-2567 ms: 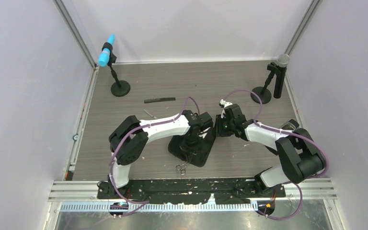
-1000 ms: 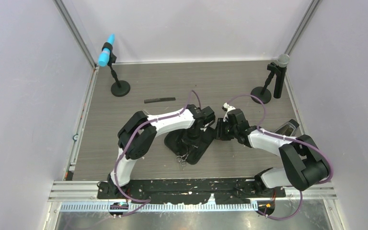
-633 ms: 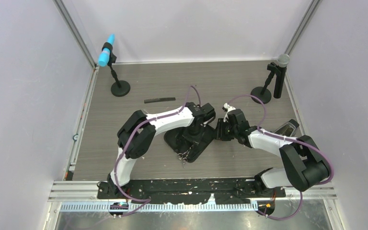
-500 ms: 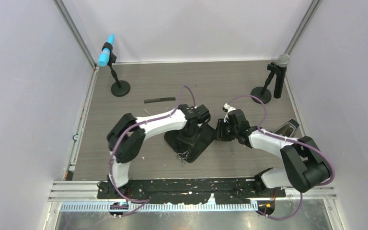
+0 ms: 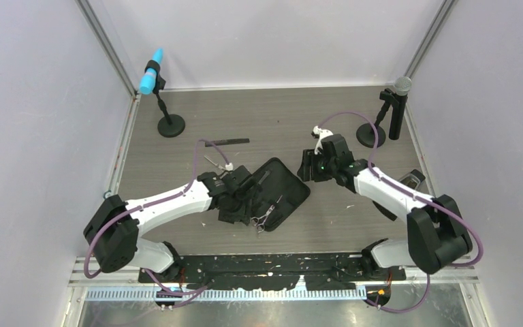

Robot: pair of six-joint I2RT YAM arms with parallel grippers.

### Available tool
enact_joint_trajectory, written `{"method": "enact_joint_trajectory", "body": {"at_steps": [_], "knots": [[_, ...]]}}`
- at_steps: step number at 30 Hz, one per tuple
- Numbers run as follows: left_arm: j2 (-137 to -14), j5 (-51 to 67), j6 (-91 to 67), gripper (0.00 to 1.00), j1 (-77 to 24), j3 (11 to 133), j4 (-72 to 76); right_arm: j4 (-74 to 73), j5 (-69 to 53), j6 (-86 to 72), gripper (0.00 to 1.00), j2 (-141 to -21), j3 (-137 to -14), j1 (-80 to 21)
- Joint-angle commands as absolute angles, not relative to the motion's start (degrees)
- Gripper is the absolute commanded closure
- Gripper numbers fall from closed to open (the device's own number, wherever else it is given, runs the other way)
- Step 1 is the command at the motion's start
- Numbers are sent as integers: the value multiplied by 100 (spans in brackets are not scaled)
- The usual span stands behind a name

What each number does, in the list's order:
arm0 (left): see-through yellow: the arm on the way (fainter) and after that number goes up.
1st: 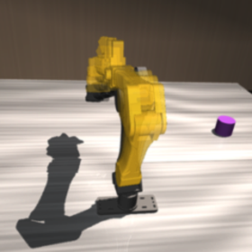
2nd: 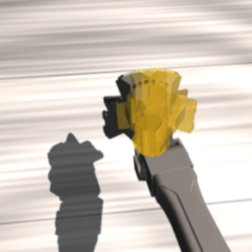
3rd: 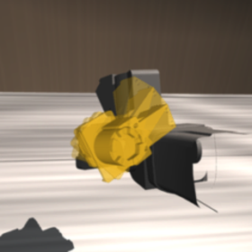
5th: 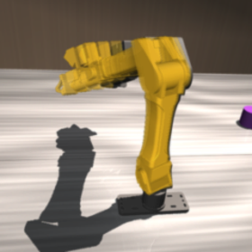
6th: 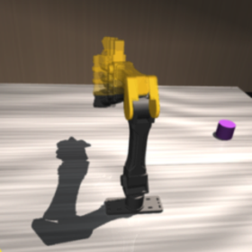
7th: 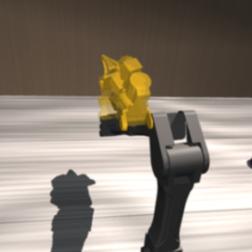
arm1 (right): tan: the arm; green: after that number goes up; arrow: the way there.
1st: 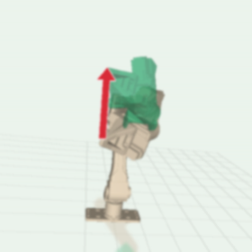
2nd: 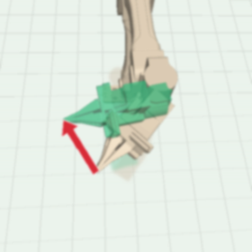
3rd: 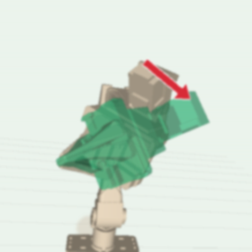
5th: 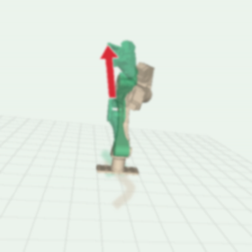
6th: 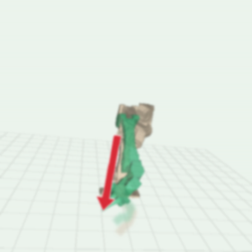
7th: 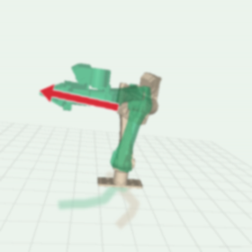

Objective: Sort the hair-cutting tools
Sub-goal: Place the scissors in the hairdressing tool bag.

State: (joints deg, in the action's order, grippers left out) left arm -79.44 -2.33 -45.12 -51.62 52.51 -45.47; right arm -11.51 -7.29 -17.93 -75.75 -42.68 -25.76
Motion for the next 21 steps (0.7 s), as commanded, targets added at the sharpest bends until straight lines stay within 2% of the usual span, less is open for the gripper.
{"method": "enact_joint_trajectory", "body": {"at_steps": [1, 7, 14, 21], "knots": [[-7642, -40, -5295, 49, -5054, 4845, -3723, -1360, -641, -1389, 45, -8153, -4765, -2584], [-7602, -27, -5671, 50, -4986, 4443, -3223, -1328, -760, -1319, 53, -8746, -4885, -2586], [-7752, -26, -5882, 51, -4963, 4275, -2771, -1142, -1118, -1518, 84, -8773, -4523, -2666], [-7755, -26, -6108, 52, -4820, 4055, -2526, -953, -1001, -1932, 95, -8424, -4096, -2834]]}}
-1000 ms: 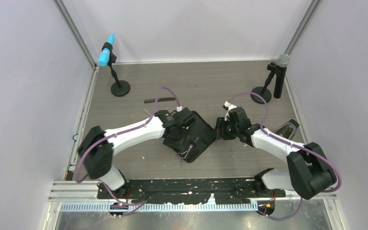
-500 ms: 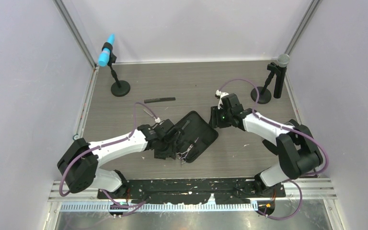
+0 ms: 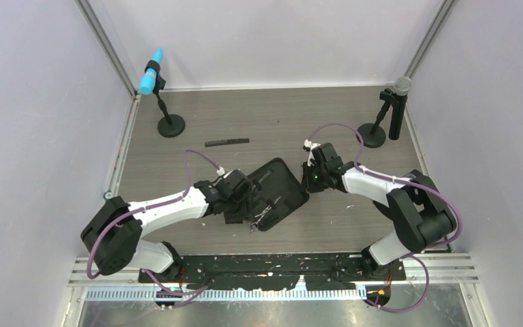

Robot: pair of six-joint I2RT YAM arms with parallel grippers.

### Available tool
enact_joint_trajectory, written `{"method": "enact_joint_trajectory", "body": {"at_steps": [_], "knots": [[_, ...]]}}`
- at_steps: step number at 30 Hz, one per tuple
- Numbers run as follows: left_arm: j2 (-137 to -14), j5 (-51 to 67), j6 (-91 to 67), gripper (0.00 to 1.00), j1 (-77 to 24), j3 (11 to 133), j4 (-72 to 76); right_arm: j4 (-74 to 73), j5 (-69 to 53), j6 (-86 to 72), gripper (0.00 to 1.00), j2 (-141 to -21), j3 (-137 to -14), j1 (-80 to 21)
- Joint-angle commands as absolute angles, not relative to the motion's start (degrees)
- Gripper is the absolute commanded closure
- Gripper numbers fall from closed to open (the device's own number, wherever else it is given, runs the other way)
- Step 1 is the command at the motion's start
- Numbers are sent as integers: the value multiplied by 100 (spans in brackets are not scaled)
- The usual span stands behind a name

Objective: Sort the hair-cutting tools
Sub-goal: Place the scissors in the hairdressing tool bag.

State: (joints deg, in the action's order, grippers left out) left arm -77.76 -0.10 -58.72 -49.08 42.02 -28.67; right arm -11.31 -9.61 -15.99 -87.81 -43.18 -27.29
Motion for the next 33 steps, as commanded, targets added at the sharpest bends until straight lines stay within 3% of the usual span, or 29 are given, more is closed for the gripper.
{"method": "enact_joint_trajectory", "body": {"at_steps": [1, 20, 33], "knots": [[-7729, -26, -6141, 53, -4805, 4007, -2508, -925, -927, -2012, 95, -8316, -3973, -2866], [-7084, -381, -5932, 58, -4056, 3726, -2574, -542, -407, -2772, 95, -7734, -3265, -3452], [-7598, -161, -5698, 64, -3863, 3903, -2389, -588, -455, -2708, 95, -7846, -3353, -3463]]}}
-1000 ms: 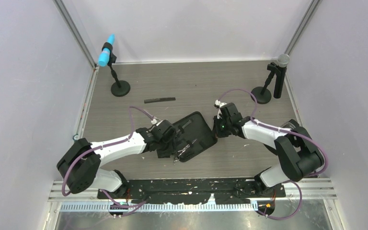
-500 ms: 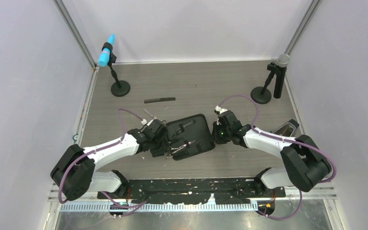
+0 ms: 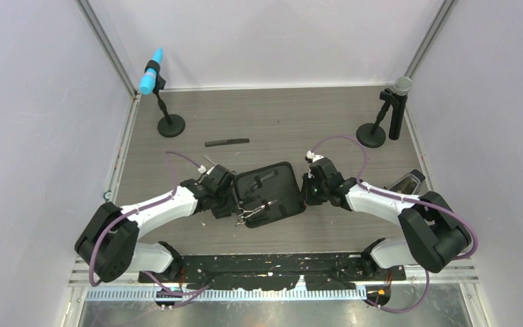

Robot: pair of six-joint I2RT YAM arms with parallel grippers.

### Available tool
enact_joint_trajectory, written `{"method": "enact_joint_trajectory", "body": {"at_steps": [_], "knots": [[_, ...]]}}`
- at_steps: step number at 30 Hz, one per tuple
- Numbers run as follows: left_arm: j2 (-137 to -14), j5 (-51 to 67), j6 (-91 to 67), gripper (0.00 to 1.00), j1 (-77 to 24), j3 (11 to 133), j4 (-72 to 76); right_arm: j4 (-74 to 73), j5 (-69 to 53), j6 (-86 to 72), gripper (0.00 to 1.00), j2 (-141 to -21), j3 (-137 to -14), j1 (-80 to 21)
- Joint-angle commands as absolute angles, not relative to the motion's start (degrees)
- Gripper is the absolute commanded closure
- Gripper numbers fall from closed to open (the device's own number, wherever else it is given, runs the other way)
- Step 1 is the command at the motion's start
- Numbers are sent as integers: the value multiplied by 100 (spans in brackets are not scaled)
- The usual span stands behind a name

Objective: Sort the hair-cutting tools
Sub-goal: Place the scissors in the hairdressing tool bag.

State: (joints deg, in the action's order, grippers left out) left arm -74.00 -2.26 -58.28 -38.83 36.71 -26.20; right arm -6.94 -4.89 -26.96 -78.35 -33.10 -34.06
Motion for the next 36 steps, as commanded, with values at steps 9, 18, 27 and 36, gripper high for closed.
{"method": "enact_joint_trajectory", "body": {"at_steps": [9, 18, 27, 36], "knots": [[-7926, -83, -5625, 80, -3865, 4068, -2298, -632, -505, -2645, 95, -7855, -3408, -3469], [-8169, -114, -5387, 100, -3861, 4452, -2240, -763, -486, -2412, 95, -7978, -3581, -3674], [-8715, -341, -4689, 100, -3979, 5035, -2469, -820, -386, -2196, 95, -8096, -3756, -4040], [-9038, -793, -3743, 100, -4427, 5741, -2872, -824, -464, -2000, 95, -8143, -3891, -4309]]}}
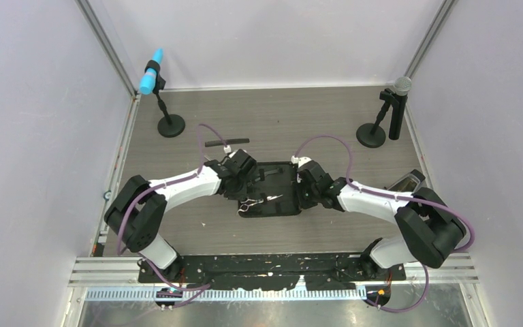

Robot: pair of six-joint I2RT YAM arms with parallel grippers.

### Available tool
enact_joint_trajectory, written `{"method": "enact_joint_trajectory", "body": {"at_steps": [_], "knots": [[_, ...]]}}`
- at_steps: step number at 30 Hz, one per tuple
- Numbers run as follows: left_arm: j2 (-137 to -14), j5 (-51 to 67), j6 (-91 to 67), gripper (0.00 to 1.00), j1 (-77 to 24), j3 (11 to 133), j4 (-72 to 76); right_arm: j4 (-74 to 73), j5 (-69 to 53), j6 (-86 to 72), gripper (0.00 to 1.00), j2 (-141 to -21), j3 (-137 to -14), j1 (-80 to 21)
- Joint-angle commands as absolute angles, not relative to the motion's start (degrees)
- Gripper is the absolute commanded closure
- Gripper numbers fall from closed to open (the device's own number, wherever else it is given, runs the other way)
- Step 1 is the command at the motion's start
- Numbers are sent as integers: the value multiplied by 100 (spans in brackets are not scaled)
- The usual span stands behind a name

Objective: Sort the hair-cutting tools
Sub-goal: Place the scissors in the hairdressing tool bag.

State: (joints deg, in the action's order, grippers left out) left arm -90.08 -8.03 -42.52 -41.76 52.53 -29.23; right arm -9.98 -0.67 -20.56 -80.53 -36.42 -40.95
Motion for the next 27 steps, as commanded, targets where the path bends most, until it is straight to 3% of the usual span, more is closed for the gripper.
{"method": "enact_joint_trajectory", "body": {"at_steps": [1, 5, 7, 9, 11, 13, 18, 27], "knots": [[-9037, -807, -3724, 100, -4429, 5795, -2953, -834, -469, -1992, 95, -8132, -3900, -4308], [-8885, -803, -3792, 100, -4434, 5733, -3113, -911, -464, -2041, 94, -7930, -3924, -4304], [-8790, -816, -3854, 100, -4438, 5658, -3197, -1046, -400, -2105, 87, -7765, -4004, -4311], [-8755, -817, -3888, 100, -4438, 5587, -3252, -1204, -253, -2173, 71, -7572, -4109, -4315], [-8777, -826, -3921, 100, -4437, 5564, -3335, -1367, -78, -2261, 61, -7292, -4225, -4315], [-8805, -814, -3997, 100, -4438, 5580, -3469, -1554, 203, -2343, 56, -7112, -4335, -4315], [-8773, -763, -4112, 100, -4447, 5467, -3481, -1568, 218, -2523, 54, -6956, -4541, -4411], [-8921, -651, -4190, 100, -4499, 5548, -3481, -1572, 674, -2905, 52, -7732, -4800, -4788]]}}
